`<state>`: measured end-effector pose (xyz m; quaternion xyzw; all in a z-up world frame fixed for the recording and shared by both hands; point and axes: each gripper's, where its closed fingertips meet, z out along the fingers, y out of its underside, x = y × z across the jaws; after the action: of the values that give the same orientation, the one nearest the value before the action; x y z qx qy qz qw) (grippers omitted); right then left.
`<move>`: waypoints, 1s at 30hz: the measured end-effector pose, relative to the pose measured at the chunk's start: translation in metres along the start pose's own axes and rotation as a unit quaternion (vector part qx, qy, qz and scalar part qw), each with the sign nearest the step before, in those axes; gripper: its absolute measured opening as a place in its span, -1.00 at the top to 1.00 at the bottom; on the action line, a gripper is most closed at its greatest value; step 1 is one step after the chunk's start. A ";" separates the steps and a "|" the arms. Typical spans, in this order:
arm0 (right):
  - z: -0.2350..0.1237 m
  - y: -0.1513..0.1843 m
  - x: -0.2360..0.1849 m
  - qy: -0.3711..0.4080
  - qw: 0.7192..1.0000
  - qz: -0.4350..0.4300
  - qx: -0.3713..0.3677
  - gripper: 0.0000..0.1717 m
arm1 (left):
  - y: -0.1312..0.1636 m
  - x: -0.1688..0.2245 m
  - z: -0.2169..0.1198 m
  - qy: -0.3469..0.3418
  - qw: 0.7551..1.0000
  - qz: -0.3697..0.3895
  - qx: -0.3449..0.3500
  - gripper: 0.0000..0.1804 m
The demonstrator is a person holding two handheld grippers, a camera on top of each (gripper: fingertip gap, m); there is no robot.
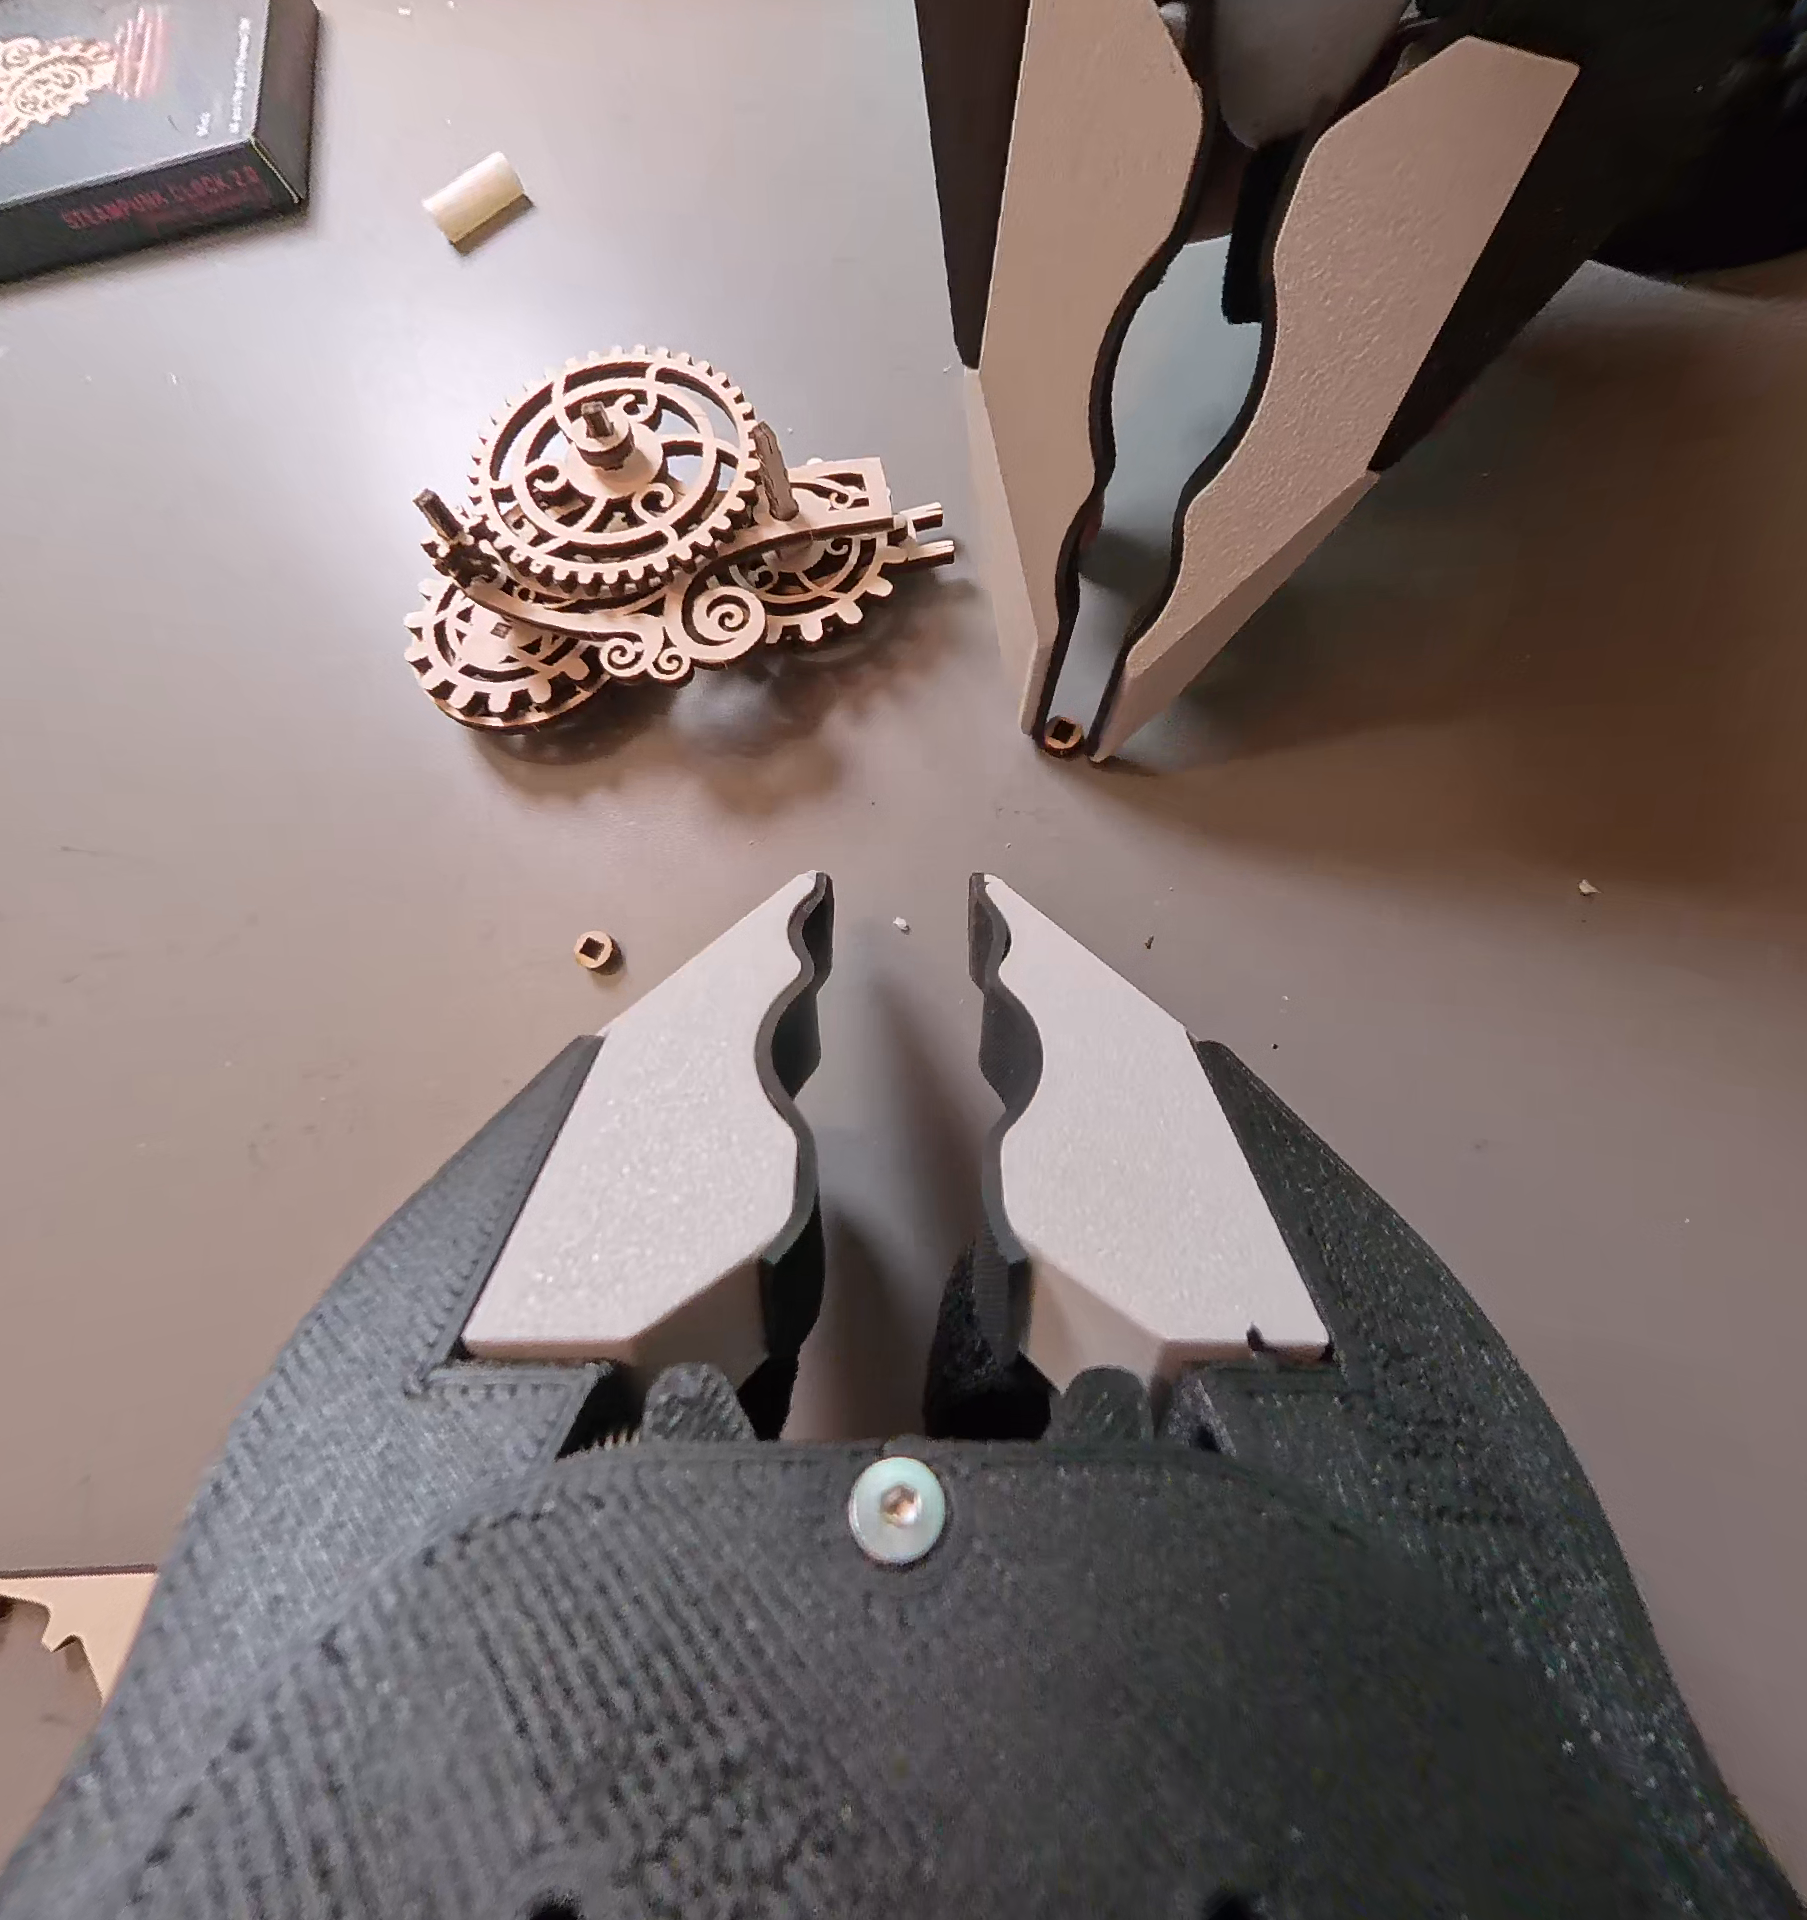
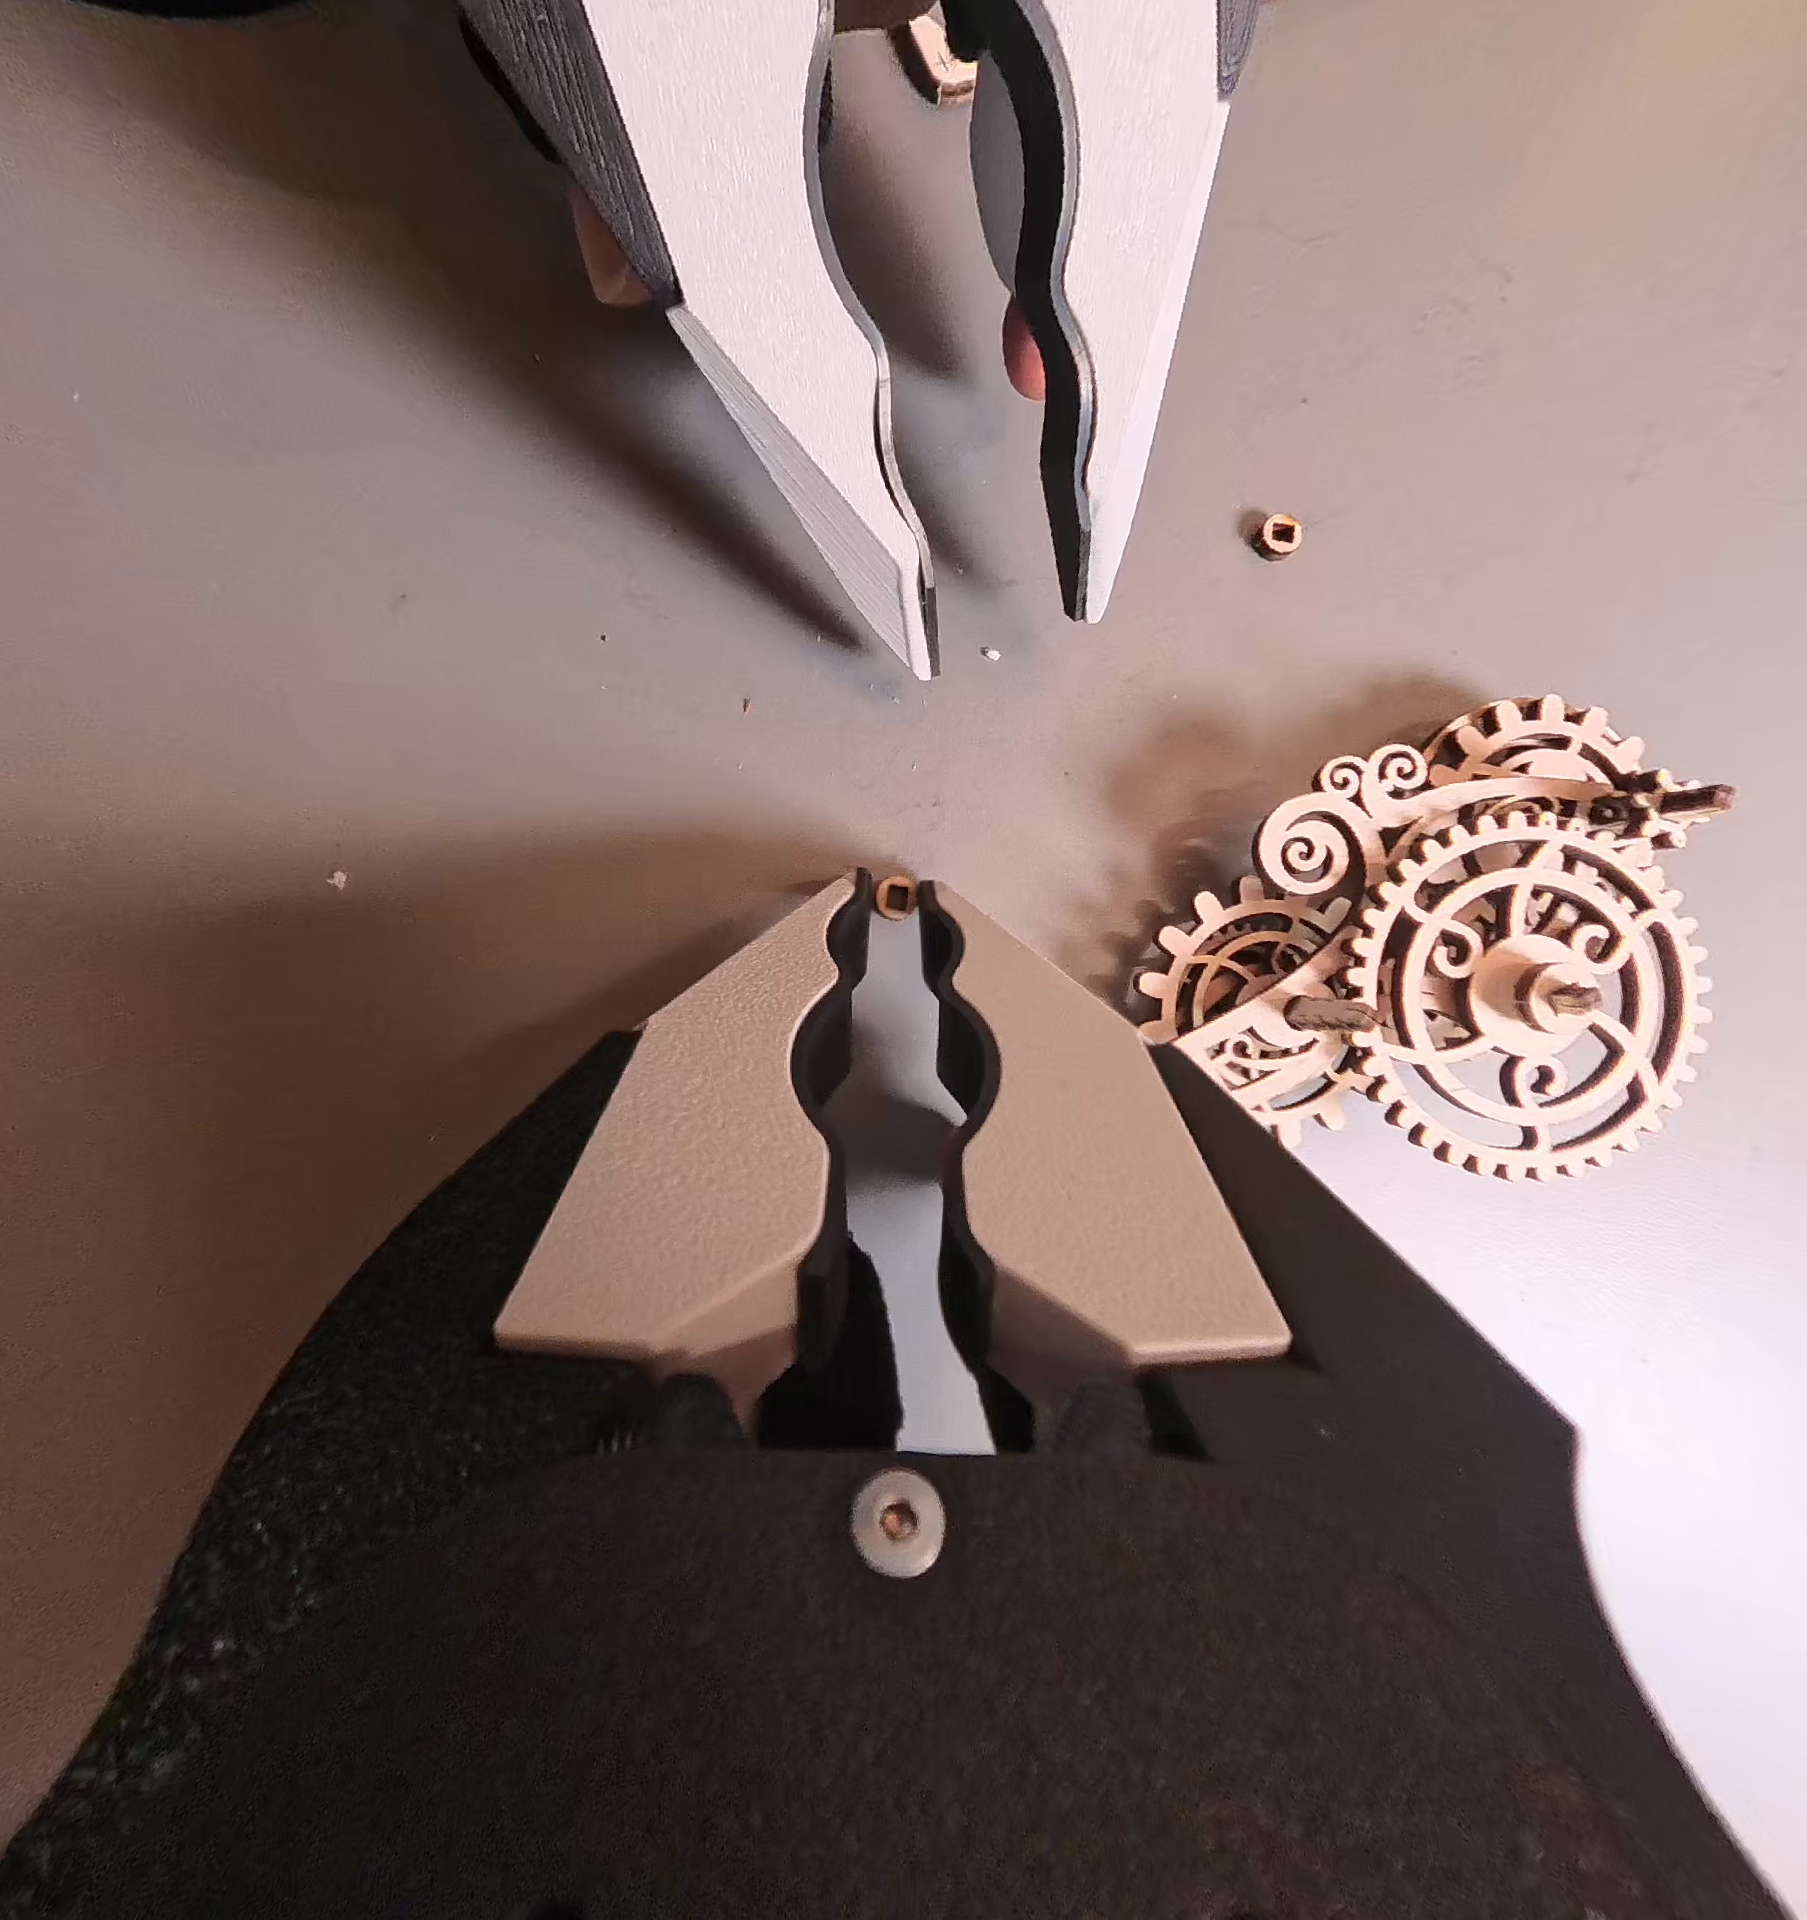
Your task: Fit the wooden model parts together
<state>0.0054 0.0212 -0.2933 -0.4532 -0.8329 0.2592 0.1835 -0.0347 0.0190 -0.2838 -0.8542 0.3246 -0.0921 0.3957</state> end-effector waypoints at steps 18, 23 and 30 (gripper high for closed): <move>-0.039 -0.001 0.018 0.006 0.999 -0.006 0.035 0.92 | -0.012 0.009 0.000 0.032 0.998 -0.033 0.038 0.73; -0.065 -0.018 0.044 0.045 0.996 -0.005 0.081 0.93 | -0.021 0.004 -0.004 0.025 0.996 -0.045 0.069 0.74; -0.078 -0.027 0.074 0.092 0.983 0.036 0.158 0.92 | -0.030 -0.016 -0.010 -0.020 0.992 -0.054 0.110 0.72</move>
<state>-0.0092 0.0926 -0.2099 -0.4703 -0.7442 0.3510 0.3189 -0.0367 0.0370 -0.2538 -0.8235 0.2576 -0.1313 0.4881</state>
